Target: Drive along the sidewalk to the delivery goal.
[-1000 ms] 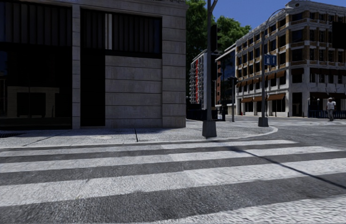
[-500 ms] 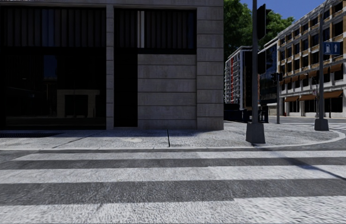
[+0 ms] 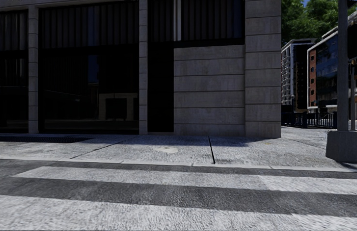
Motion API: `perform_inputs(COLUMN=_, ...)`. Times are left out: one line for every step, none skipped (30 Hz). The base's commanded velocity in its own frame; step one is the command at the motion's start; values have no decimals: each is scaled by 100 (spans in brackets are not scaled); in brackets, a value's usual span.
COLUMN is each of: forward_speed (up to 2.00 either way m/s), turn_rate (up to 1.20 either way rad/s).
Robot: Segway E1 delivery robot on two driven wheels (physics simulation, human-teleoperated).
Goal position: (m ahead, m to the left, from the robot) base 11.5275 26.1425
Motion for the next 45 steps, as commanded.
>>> perform_inputs(forward_speed=200, turn_rate=0)
perform_inputs(forward_speed=200, turn_rate=0)
perform_inputs(forward_speed=200, turn_rate=0)
perform_inputs(forward_speed=200, turn_rate=0)
perform_inputs(forward_speed=200, turn_rate=0)
perform_inputs(forward_speed=200, turn_rate=0)
perform_inputs(forward_speed=200, turn_rate=0)
perform_inputs(forward_speed=200, turn_rate=0)
perform_inputs(forward_speed=200, turn_rate=0)
perform_inputs(forward_speed=200, turn_rate=0)
perform_inputs(forward_speed=200, turn_rate=0)
perform_inputs(forward_speed=200, turn_rate=0)
perform_inputs(forward_speed=200, turn_rate=0)
perform_inputs(forward_speed=200, turn_rate=0)
perform_inputs(forward_speed=200, turn_rate=0)
perform_inputs(forward_speed=200, turn_rate=0)
perform_inputs(forward_speed=200, turn_rate=0)
perform_inputs(forward_speed=200, turn_rate=0)
perform_inputs(forward_speed=200, turn_rate=0)
perform_inputs(forward_speed=200, turn_rate=0)
perform_inputs(forward_speed=200, turn_rate=0)
perform_inputs(forward_speed=200, turn_rate=0)
perform_inputs(forward_speed=200, turn_rate=0)
perform_inputs(forward_speed=200, turn_rate=0)
perform_inputs(forward_speed=183, turn_rate=0)
perform_inputs(forward_speed=183, turn_rate=0)
perform_inputs(forward_speed=162, turn_rate=0)
perform_inputs(forward_speed=151, turn_rate=0)
perform_inputs(forward_speed=149, turn_rate=0)
perform_inputs(forward_speed=148, turn_rate=0)
perform_inputs(forward_speed=148, turn_rate=0)
perform_inputs(forward_speed=148, turn_rate=0)
perform_inputs(forward_speed=147, turn_rate=0)
perform_inputs(forward_speed=145, turn_rate=0)
perform_inputs(forward_speed=144, turn_rate=0)
perform_inputs(forward_speed=141, turn_rate=0)
perform_inputs(forward_speed=140, turn_rate=0)
perform_inputs(forward_speed=140, turn_rate=0)
perform_inputs(forward_speed=140, turn_rate=0)
perform_inputs(forward_speed=139, turn_rate=3)
perform_inputs(forward_speed=139, turn_rate=7)
perform_inputs(forward_speed=138, turn_rate=14)
perform_inputs(forward_speed=138, turn_rate=21)
perform_inputs(forward_speed=138, turn_rate=21)
perform_inputs(forward_speed=138, turn_rate=29)
